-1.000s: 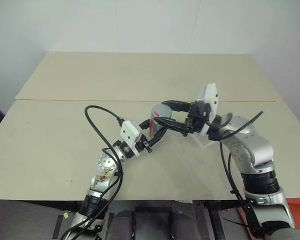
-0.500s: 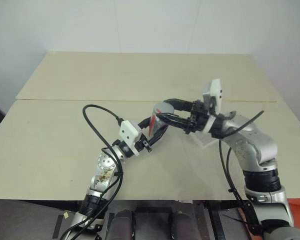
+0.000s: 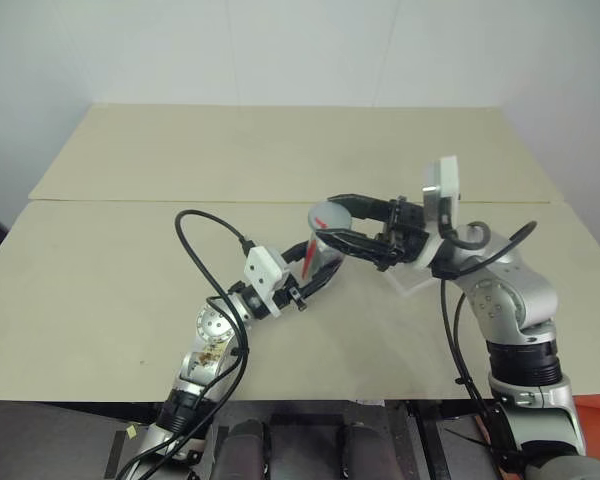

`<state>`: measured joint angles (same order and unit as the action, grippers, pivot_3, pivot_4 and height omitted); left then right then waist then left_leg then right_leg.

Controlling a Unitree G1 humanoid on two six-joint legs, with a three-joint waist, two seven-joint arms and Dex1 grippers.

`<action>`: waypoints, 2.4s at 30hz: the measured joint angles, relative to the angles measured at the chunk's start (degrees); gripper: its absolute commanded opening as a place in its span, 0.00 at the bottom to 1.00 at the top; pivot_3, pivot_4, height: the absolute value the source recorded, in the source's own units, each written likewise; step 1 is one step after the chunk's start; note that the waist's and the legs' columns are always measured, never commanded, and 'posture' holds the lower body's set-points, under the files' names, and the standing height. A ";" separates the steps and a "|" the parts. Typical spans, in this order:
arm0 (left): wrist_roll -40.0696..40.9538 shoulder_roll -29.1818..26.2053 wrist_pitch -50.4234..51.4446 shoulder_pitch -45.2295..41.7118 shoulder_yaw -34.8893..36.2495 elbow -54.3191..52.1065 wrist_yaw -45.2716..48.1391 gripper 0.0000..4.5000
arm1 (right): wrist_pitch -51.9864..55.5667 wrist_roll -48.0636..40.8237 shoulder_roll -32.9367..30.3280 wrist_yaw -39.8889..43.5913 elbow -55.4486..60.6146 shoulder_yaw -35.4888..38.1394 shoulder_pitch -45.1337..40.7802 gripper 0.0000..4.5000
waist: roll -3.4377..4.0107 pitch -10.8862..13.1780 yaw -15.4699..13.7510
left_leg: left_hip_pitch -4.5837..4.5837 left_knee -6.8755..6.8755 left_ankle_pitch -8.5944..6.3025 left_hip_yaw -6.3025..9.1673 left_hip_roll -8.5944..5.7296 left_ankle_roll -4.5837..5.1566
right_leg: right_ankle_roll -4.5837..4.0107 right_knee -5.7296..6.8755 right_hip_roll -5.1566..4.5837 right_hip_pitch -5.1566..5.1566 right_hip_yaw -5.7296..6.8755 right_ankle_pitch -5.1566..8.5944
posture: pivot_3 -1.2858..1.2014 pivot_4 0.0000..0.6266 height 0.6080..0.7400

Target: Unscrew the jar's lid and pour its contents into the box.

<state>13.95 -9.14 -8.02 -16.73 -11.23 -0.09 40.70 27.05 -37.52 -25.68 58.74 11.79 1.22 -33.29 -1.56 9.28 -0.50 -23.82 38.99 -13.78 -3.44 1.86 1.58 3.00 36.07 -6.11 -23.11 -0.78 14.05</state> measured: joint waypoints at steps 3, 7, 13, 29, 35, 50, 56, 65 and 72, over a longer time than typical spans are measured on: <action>1.61 -0.47 0.85 0.01 -0.18 -0.06 2.15 0.48 | -1.37 -0.02 -0.60 4.22 -1.51 -0.35 -0.60 0.62 | 0.00 0.00 0.00 | 0.00 0.00 0.00 0.00 0.00 0.00 | 0.00 0.00 0.00 0.00 0.00 0.00 | 0.52 0.24 1.00; 1.97 -0.76 0.89 0.00 -0.21 -0.16 3.43 0.48 | -3.05 0.92 -0.69 6.42 -5.44 -0.68 -3.27 0.62 | 0.00 0.00 0.05 | 0.01 0.00 0.00 0.00 0.00 0.00 | 0.00 0.00 0.00 -0.01 0.00 0.00 | 0.52 0.24 1.00; 0.96 -0.64 0.87 -0.14 0.53 -0.14 0.80 0.48 | -5.54 4.19 -4.66 -0.02 -7.61 4.52 -3.47 0.62 | -0.01 0.00 -0.43 | -0.02 0.01 0.00 -0.01 -0.02 0.00 | 0.00 -0.03 -0.04 0.01 0.01 0.00 | 0.52 0.24 1.00; -5.91 -2.05 0.52 -8.47 0.98 3.40 -2.11 0.48 | 13.66 18.20 -13.18 -34.73 10.35 18.75 25.32 0.62 | 0.05 -0.03 0.21 | 0.00 -0.02 0.00 -0.05 -0.02 0.00 | 0.01 -0.01 0.00 0.00 -0.04 0.00 | 0.52 0.24 1.00; -7.19 -1.56 0.62 -7.08 0.75 2.84 -3.68 0.48 | 21.63 18.39 -13.29 -37.12 10.79 19.06 27.58 0.62 | 0.05 -0.03 -0.01 | -0.02 -0.02 0.00 -0.03 -0.04 0.01 | 0.01 -0.05 0.00 0.01 -0.06 0.01 | 0.52 0.24 1.00; -8.33 -3.13 1.87 -5.95 0.27 -0.26 -5.72 0.48 | 31.85 17.68 -14.99 -34.62 9.25 14.57 28.74 0.99 | 0.05 -0.03 -0.17 | -0.02 -0.01 0.00 0.00 -0.05 0.01 | 0.02 -0.06 0.00 0.03 -0.05 0.01 | 0.52 0.24 1.00; -9.89 -2.65 -0.21 -12.01 -0.57 6.59 -4.92 0.48 | 29.51 18.08 -16.94 -32.58 13.82 14.60 32.03 0.99 | 0.05 -0.03 -0.27 | -0.03 0.02 0.00 0.01 -0.08 0.01 | 0.05 -0.06 0.00 0.03 -0.04 0.01 | 0.52 0.24 1.00; -19.43 -3.05 -10.86 -27.40 -5.48 27.72 -3.73 0.48 | 26.89 14.96 -27.76 -23.15 20.59 22.13 30.96 0.99 | 0.02 -0.01 -0.20 | -0.07 0.02 -0.01 -0.04 -0.10 0.03 | 0.07 -0.13 0.02 0.04 -0.02 0.00 | 0.52 0.24 1.00; -32.69 -2.98 -26.08 -42.96 -12.39 50.19 -8.93 0.48 | 25.43 12.58 -28.86 -20.04 23.19 22.89 30.35 0.99 | -0.01 0.01 -0.25 | -0.35 0.09 -0.01 -0.09 -0.13 0.03 | 0.10 -0.20 0.01 -0.07 0.08 -0.02 | 0.52 0.24 1.00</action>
<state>-18.74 -12.13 -34.10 -59.70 -23.62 50.10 31.77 52.48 -24.94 -54.53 38.69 34.98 24.11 -2.94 -1.57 9.29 -0.76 -24.17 39.08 -13.79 -3.53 1.73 1.61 3.10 35.86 -6.10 -23.18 -0.70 14.03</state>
